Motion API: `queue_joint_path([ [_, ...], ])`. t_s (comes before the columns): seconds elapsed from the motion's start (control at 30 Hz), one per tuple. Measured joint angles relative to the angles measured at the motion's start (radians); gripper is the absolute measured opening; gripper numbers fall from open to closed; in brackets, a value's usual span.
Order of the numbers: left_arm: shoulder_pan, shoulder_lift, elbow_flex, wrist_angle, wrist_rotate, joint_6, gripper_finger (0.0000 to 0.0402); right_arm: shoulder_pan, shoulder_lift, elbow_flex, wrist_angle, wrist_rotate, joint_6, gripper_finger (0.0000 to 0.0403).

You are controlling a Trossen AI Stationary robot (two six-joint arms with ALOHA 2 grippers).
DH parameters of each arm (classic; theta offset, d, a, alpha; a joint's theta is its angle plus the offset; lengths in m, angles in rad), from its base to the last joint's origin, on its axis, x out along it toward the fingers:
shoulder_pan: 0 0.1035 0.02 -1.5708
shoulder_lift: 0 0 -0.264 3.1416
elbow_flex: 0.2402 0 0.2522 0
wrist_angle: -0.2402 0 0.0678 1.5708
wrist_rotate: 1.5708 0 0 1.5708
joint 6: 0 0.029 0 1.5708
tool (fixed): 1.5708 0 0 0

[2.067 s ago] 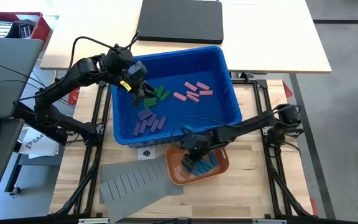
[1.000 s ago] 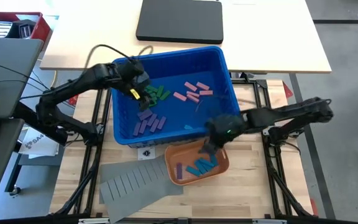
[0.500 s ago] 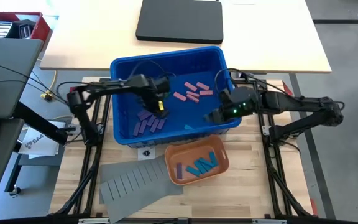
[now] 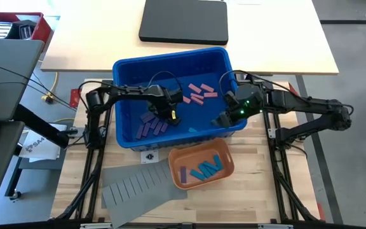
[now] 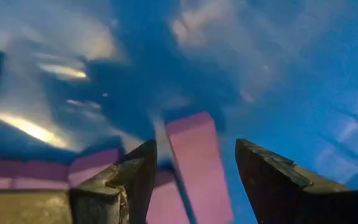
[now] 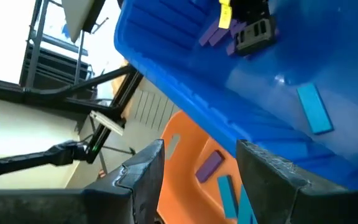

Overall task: Sort blocks
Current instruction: Put the purple block into the orange bin

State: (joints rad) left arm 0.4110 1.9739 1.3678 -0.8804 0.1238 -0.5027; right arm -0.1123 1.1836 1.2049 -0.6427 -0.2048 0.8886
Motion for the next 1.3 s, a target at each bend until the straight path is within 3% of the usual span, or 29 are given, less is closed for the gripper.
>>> queue_joint_path([
  [0.23,-0.011,0.038,0.004,0.013,-0.026,0.008,0.0204,0.001,-0.02,0.0,-0.034,-0.027,0.002,0.0194],
  [0.53,-0.009,0.037,0.004,0.022,-0.052,0.067,0.0089,0.001,-0.04,0.022,-0.055,0.048,0.01,0.0194],
  [0.67,-0.004,0.017,0.042,0.047,-0.057,0.124,0.0088,0.001,-0.039,0.078,-0.049,0.103,-0.011,0.0194],
  [0.9,0.009,-0.167,0.165,0.066,-0.027,0.166,0.0088,0.001,-0.038,0.137,-0.025,0.175,-0.123,0.0194],
  [1.13,0.037,-0.424,0.206,0.294,0.199,0.192,0.0088,-0.004,0.004,0.137,0.188,0.203,-0.243,0.0194],
  [1.3,0.071,-0.564,0.206,0.404,0.261,0.148,0.0088,-0.058,0.081,0.138,0.398,0.214,-0.259,0.0194],
])
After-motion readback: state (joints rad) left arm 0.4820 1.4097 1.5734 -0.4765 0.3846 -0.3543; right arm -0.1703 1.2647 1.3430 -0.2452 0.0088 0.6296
